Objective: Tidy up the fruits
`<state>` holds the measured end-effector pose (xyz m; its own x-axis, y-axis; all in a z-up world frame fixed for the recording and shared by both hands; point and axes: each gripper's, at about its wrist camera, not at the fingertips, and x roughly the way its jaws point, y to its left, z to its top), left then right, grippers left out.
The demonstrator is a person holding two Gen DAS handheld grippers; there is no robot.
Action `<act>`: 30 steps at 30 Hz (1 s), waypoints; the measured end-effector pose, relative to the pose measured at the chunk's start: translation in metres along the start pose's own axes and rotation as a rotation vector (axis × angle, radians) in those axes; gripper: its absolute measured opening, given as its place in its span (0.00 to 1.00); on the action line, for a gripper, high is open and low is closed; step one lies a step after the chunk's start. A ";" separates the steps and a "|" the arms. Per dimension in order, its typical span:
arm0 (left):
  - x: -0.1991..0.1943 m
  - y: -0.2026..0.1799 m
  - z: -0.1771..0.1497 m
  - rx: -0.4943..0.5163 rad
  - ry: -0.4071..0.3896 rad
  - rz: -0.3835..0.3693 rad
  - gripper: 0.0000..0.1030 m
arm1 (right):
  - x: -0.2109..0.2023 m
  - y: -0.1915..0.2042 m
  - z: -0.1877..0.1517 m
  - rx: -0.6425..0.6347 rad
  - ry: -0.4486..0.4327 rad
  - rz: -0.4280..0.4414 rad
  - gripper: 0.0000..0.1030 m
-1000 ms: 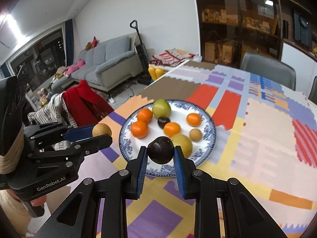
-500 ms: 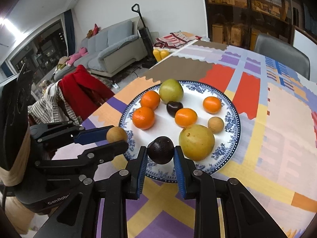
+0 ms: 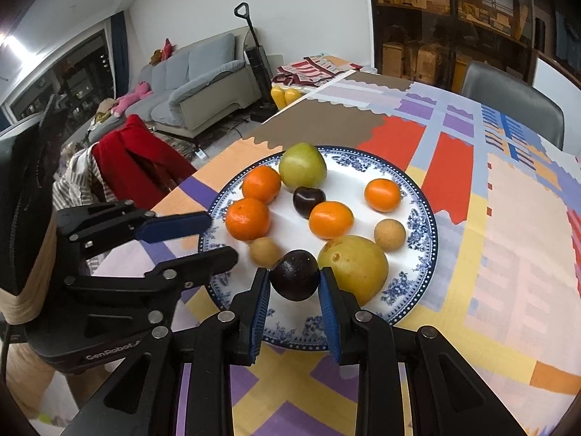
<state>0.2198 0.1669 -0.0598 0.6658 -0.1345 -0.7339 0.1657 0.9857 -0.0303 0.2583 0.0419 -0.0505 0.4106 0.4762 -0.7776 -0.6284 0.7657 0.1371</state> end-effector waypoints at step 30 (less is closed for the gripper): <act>-0.083 -0.071 -0.011 -0.066 -0.153 0.165 0.89 | -0.112 -0.021 -0.058 0.138 -0.170 -0.255 0.70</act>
<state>0.1446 0.1090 -0.0045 0.7832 0.0206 -0.6215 0.0003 0.9994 0.0336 0.1876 -0.0526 -0.0020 0.6546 0.3178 -0.6859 -0.4002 0.9155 0.0421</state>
